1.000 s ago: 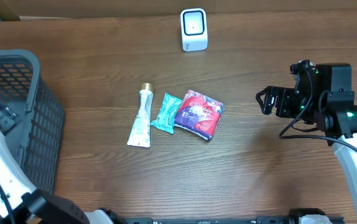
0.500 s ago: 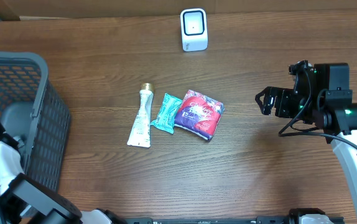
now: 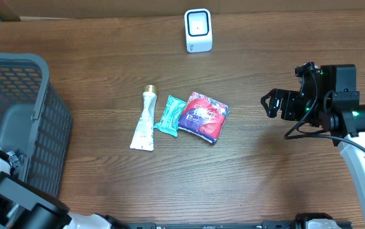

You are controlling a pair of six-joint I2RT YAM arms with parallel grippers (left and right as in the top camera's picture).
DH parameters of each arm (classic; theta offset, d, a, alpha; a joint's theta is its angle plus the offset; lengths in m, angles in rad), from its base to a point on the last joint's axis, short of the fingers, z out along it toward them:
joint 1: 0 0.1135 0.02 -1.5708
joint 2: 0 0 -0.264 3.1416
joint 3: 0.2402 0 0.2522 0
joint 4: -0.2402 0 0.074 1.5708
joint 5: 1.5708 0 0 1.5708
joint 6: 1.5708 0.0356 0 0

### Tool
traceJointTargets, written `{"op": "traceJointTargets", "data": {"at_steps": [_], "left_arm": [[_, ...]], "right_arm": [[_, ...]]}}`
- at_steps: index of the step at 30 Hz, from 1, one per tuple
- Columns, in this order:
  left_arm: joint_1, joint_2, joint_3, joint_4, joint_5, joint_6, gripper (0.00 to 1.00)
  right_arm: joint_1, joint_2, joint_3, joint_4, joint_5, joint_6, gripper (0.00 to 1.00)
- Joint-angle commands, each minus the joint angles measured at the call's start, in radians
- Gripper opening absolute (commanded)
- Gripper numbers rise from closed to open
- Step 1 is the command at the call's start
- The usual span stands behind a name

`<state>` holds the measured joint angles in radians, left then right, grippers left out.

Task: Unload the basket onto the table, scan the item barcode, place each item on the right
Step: 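Reach the left gripper into the basket and grasp the green can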

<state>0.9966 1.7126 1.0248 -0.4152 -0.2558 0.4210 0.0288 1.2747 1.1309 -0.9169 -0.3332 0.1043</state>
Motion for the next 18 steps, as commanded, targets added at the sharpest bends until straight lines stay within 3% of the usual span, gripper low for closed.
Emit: {"op": "traceJointTargets", "data": {"at_steps": [1, 7, 10, 14, 18], "left_arm": [[0.005, 0.046, -0.005, 0.032, -0.014, 0.043, 1.00], [0.005, 0.077, -0.005, 0.100, -0.035, 0.044, 1.00], [0.005, 0.079, -0.005, 0.107, -0.036, 0.044, 0.77], [0.005, 0.079, -0.005, 0.105, -0.036, 0.044, 0.33], [-0.002, 0.079, -0.005, 0.102, -0.036, 0.043, 0.04]], "right_arm": [[0.007, -0.002, 0.021, 0.004, -0.002, -0.001, 1.00], [0.007, -0.002, 0.021, 0.005, -0.008, 0.001, 1.00], [0.007, -0.002, 0.021, 0.006, -0.013, 0.023, 1.00], [0.007, -0.002, 0.021, 0.007, -0.013, 0.023, 1.00], [0.007, -0.002, 0.021, 0.007, -0.013, 0.023, 1.00]]}}
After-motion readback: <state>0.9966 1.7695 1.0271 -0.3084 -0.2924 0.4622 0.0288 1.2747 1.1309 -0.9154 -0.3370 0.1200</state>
